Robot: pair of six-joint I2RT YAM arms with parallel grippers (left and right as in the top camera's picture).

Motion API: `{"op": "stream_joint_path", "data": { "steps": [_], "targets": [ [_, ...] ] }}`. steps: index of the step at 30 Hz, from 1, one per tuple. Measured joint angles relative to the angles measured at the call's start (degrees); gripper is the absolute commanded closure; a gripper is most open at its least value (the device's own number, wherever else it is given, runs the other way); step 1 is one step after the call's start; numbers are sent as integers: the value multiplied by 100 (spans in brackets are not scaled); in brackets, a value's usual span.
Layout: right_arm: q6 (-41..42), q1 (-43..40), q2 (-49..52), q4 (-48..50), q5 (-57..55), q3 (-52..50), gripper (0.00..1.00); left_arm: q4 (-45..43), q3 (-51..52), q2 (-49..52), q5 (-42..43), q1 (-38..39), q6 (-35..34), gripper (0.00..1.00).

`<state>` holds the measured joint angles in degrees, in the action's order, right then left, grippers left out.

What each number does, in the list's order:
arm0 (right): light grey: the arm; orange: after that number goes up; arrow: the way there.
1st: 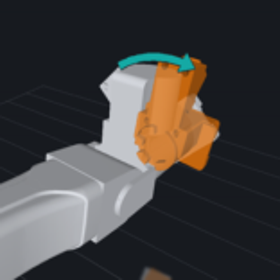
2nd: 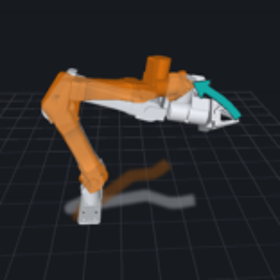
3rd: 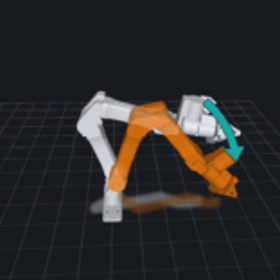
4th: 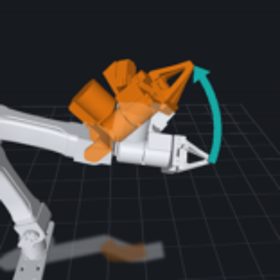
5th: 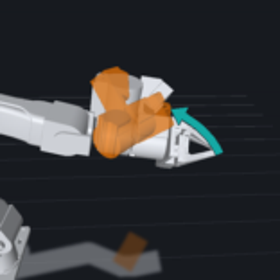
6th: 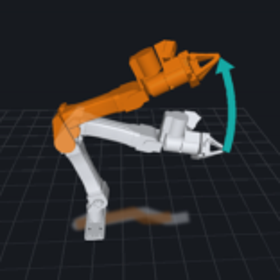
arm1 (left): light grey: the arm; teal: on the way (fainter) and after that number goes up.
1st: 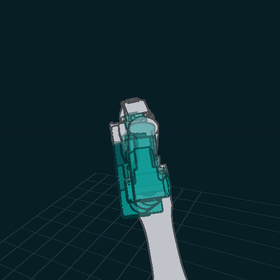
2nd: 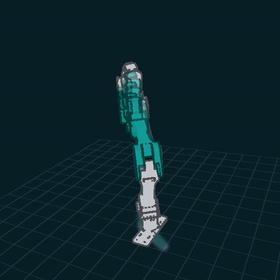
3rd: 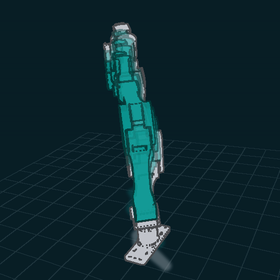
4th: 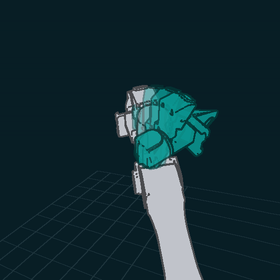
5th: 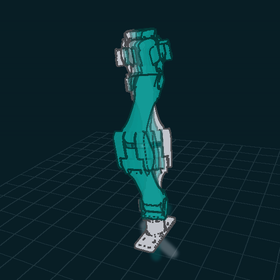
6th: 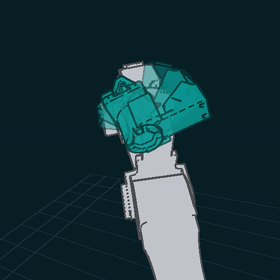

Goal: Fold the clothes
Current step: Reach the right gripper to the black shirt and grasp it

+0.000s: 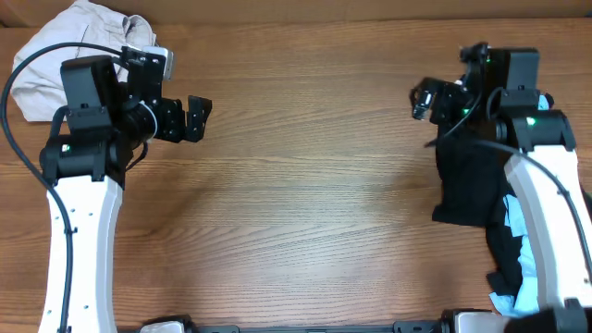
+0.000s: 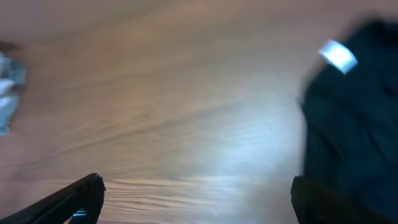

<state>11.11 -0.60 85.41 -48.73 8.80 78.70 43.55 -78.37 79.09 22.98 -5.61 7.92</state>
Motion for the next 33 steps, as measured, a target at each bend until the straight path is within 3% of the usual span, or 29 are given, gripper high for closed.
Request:
{"op": "stream_joint_path", "data": {
  "steps": [10,16,23,25,30,33],
  "targets": [
    [542,-483,1436,-278,-824,0,22,-4,0,496,0,0,0,0],
    [896,-483,2339,-275,-1292,0,24,-4,0,826,-2,0,0,0],
    [1169,-483,2577,136,-1812,-2,21,-33,-2,916,-9,0,0,0],
    [1196,-483,2577,380,-1886,-39,29,-33,-2,916,-50,0,0,0],
    [1255,-483,2577,568,-1954,-251,60,-101,-2,916,-170,0,0,0],
    [1276,-483,2579,667,-1939,-411,86,-186,-2,916,-199,0,0,0]
  ]
}}
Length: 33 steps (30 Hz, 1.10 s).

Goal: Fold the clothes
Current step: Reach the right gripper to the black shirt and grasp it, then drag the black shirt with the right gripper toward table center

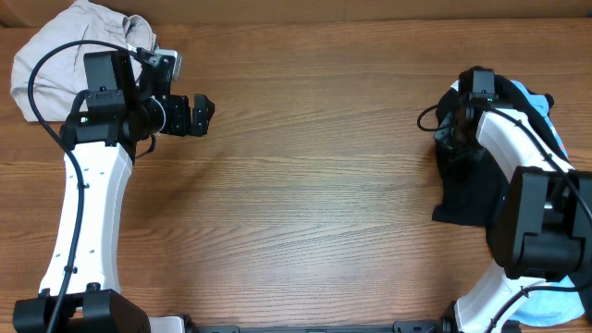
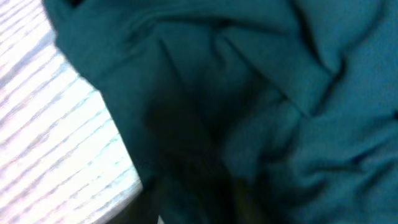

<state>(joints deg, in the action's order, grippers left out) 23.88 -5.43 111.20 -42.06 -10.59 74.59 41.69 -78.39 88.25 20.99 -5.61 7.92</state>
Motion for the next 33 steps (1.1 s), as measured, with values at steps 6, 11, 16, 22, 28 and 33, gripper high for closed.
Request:
{"op": "stream_joint_path", "data": {
  "steps": [6,11,16,22,28,33],
  "targets": [
    [9,0,0,44,114,-83,96,-188,0,0,-22,0,0,0],
    [-57,0,0,-350,295,55,96,-448,0,0,-46,0,0,0],
    [-334,66,24,-1499,680,1099,96,-656,-59,0,-90,0,0,0],
    [-713,708,20,-2793,1067,2726,96,-608,-485,0,-149,-15,-4,0],
    [-739,2245,17,-2750,1364,3263,96,-568,-822,0,-155,-350,-26,0],
    [-586,3552,20,-2312,1628,3265,96,-562,-828,0,-179,-837,-26,0]
  ]
}}
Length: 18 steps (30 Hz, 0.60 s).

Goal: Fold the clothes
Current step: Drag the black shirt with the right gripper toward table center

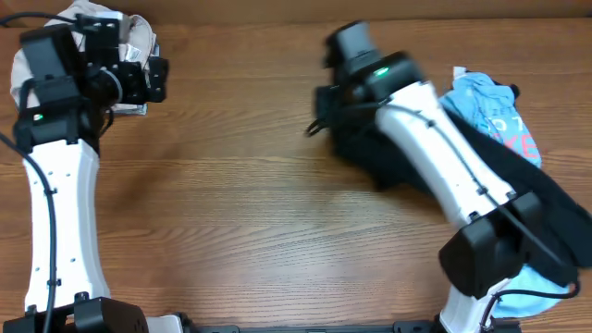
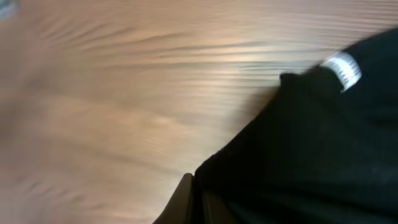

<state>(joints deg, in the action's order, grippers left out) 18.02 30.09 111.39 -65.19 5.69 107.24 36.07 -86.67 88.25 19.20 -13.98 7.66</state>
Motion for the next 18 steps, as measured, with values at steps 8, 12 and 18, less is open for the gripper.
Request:
{"op": "stream_joint_path", "data": {
  "steps": [8,12,18],
  "targets": [
    [162,1222,0,367,431,0,70,9,0,0,-52,-581,0,0],
    [-66,1377,0,321,815,0,52,11,0,0,-98,-680,2,0],
    [-181,1021,-76,-229,1097,2,27,44,0,0,-120,-678,2,0]
  ]
}}
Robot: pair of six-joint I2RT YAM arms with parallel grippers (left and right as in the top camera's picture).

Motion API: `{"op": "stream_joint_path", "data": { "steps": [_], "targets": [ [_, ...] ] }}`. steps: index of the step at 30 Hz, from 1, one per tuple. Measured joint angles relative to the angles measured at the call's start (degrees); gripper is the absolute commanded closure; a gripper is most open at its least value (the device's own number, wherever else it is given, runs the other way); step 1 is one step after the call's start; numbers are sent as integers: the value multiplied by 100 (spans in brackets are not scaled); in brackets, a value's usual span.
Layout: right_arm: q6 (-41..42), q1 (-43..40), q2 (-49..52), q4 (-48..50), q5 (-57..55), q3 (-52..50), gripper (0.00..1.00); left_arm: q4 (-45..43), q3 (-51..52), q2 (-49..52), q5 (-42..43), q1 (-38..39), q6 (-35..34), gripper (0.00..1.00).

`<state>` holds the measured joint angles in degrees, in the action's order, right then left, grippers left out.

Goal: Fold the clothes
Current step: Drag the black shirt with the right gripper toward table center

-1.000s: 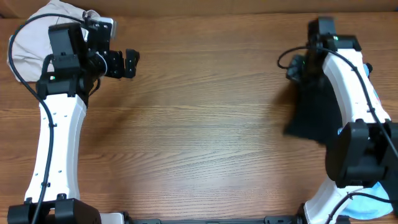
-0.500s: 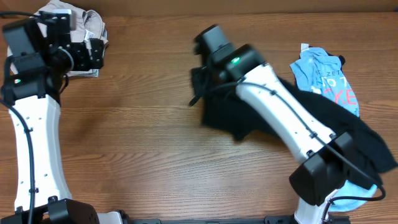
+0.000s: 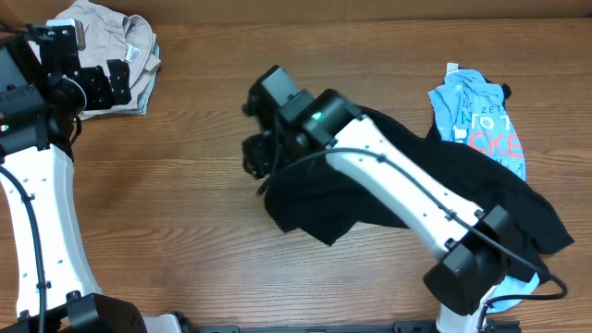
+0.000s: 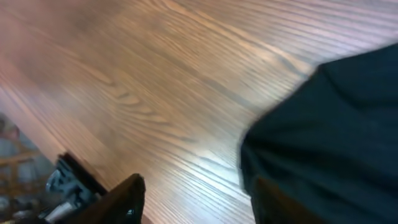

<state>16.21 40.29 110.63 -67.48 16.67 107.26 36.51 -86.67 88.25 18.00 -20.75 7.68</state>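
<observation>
A black garment (image 3: 370, 199) lies crumpled across the middle and right of the wooden table (image 3: 185, 231). It fills the right side of the right wrist view (image 4: 336, 137). My right gripper (image 3: 259, 153) (image 4: 199, 208) stands open at the garment's left edge. One finger is over bare wood and the other over the black cloth. A light blue printed shirt (image 3: 481, 125) lies at the far right. A beige garment (image 3: 106, 37) is bunched in the far left corner. My left gripper (image 3: 109, 81) hovers beside it, jaws apart and holding nothing.
The right arm (image 3: 416, 199) reaches across the black garment from the front right. The left arm (image 3: 37, 213) runs along the table's left edge. Bare wood shows left of centre and along the front.
My right gripper was shut on the black garment's edge right of centre. It is now open farther left and nearer, and the garment lies farther left. The left gripper has moved further left.
My right gripper was first open over wood beside the black garment at the far right. Then it was down on that cloth. Then it was shut on it near the middle, with the blue shirt uncovered. Now the garment lies let go. The left arm went to the far left corner.
</observation>
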Motion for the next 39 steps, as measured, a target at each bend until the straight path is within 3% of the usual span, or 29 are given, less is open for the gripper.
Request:
{"op": "stream_joint_path", "data": {
  "steps": [6,7,15,22,33,39],
  "targets": [
    [-7,-1757,-275,-623,-94,24,23,282,-4,0,181,114,0,0],
    [-61,-2411,-291,-833,-219,24,23,319,-4,2,229,201,7,0],
    [-144,-3926,-321,-1355,-741,-584,32,463,-11,378,330,1384,267,0],
    [-4,-4380,-321,-990,-813,-1871,42,426,-11,887,323,2179,326,0],
    [400,-4354,-321,-260,-1464,-2994,42,249,-11,1283,-308,3620,426,0],
    [520,-4354,-323,393,-1639,-3414,44,251,-11,1434,-544,3880,452,0]
  ]
}}
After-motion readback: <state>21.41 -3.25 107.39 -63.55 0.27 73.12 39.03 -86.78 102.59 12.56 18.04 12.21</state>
